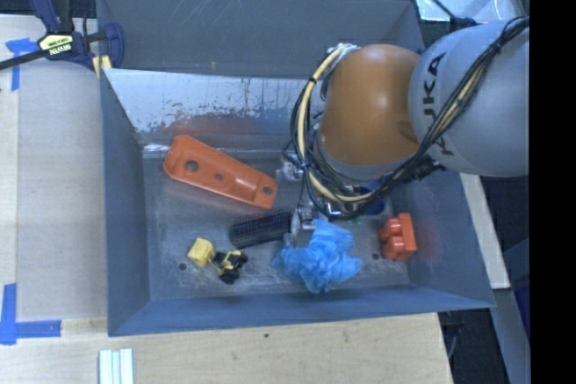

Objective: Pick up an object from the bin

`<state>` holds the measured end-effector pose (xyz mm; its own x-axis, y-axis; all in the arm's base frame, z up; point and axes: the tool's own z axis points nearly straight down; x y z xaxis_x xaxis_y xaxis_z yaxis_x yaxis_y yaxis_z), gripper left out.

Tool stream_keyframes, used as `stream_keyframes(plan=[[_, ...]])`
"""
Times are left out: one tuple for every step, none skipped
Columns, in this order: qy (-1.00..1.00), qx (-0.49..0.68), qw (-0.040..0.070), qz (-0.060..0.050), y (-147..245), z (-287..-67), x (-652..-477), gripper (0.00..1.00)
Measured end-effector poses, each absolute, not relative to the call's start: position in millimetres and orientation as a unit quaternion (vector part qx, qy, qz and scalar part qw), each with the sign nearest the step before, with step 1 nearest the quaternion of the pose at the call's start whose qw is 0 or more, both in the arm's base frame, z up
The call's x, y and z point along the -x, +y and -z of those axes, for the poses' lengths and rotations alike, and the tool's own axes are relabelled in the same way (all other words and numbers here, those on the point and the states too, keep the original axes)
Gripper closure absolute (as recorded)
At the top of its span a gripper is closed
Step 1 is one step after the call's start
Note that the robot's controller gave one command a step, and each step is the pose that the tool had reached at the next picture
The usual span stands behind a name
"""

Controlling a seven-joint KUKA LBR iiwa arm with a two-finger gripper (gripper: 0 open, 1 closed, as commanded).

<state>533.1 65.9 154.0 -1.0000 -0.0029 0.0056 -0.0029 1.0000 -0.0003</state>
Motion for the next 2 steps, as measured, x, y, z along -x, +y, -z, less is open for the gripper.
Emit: stream_keyframes(plan=[[-1.0, 0.0, -0.001, 0.0, 65.7, -158.8, -534.8, 0.0], [-0.997, -0.075, -0.001, 0.0, 5.5, -70.5, -506.1, 0.0]])
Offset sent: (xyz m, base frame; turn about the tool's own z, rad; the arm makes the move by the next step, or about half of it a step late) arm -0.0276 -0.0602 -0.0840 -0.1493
